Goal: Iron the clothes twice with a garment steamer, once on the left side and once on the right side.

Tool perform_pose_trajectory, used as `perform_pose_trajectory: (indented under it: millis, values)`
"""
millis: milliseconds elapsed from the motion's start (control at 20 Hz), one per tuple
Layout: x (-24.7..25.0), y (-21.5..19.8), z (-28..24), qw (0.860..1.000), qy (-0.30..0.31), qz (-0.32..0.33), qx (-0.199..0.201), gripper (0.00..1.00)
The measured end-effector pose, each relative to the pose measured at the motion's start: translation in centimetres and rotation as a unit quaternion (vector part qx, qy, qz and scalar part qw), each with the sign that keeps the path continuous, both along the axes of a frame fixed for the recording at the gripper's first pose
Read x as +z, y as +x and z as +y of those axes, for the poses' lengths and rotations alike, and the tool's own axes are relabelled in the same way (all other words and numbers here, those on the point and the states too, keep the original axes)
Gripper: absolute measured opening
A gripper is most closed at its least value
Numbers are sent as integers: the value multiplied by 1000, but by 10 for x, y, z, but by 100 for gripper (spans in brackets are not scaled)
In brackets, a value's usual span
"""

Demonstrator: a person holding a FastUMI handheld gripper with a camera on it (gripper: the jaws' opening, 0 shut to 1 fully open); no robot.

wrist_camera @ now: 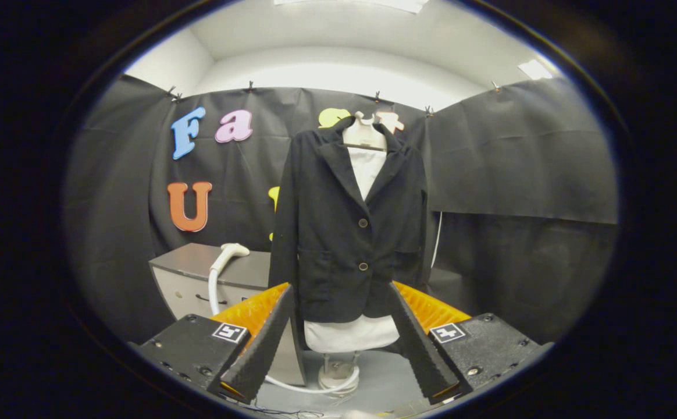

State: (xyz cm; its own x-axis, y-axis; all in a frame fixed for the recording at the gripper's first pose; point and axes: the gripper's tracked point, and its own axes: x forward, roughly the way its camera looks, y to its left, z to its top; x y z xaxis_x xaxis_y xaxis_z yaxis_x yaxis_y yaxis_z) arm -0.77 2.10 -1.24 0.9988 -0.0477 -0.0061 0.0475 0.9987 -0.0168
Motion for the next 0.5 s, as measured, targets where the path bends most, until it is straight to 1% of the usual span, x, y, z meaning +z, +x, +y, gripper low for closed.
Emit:
perform_pose_trajectory:
  millis: [100, 250, 350, 450, 500]
  values:
    - [-9, 9, -2, 999, 26, 28, -17, 99]
    - [-9, 25, 6, 995, 94, 38, -10, 99]
    - [-7, 38, 18, 992, 123, 34, 5, 100]
    - [-4, 55, 32, 993, 117, 23, 19, 100]
    - [6, 61, 44, 993, 110, 4, 39, 100]
